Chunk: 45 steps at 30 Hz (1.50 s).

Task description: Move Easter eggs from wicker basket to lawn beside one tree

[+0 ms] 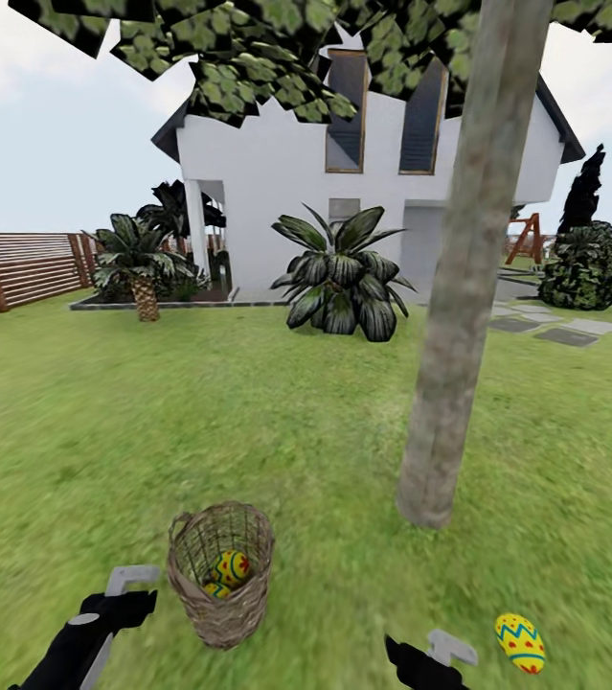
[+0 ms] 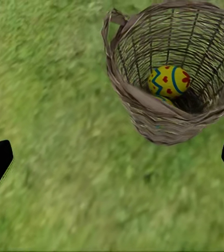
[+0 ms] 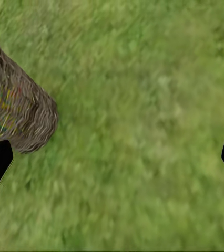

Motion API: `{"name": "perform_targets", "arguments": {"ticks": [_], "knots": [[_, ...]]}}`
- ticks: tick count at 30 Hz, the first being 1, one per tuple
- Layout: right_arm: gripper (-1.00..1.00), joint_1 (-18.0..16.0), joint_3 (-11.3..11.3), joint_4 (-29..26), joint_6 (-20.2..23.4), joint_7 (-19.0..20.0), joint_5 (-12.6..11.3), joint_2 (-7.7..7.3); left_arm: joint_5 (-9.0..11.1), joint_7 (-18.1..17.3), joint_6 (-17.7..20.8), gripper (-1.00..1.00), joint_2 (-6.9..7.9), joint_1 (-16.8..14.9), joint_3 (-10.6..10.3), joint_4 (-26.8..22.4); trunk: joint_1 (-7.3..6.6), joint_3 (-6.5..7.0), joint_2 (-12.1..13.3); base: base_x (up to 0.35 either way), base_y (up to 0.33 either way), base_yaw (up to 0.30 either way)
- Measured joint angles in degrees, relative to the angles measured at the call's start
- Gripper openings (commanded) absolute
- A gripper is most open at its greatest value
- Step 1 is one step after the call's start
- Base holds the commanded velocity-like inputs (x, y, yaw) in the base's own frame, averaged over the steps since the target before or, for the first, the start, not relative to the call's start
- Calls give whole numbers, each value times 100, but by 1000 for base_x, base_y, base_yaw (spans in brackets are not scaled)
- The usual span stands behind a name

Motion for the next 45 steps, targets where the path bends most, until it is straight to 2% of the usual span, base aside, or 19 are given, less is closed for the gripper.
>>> {"name": "perform_targets", "arguments": {"ticks": [14, 30, 45], "knots": [[100, 0, -10, 0, 6, -4, -14, 3, -3, 1, -2, 100, 12, 0, -1, 103, 1, 1, 0, 191, 142, -4], [100, 0, -7, -1, 2, 0, -11, 5, -4, 1, -3, 100, 13, 0, -2, 107, 1, 1, 0, 149, 42, -2], [100, 2, -12, -3, 3, 0, -18, -8, -4, 1, -12, 100, 21, -2, -3, 126, 1, 56, 0, 146, 15, -221]]}}
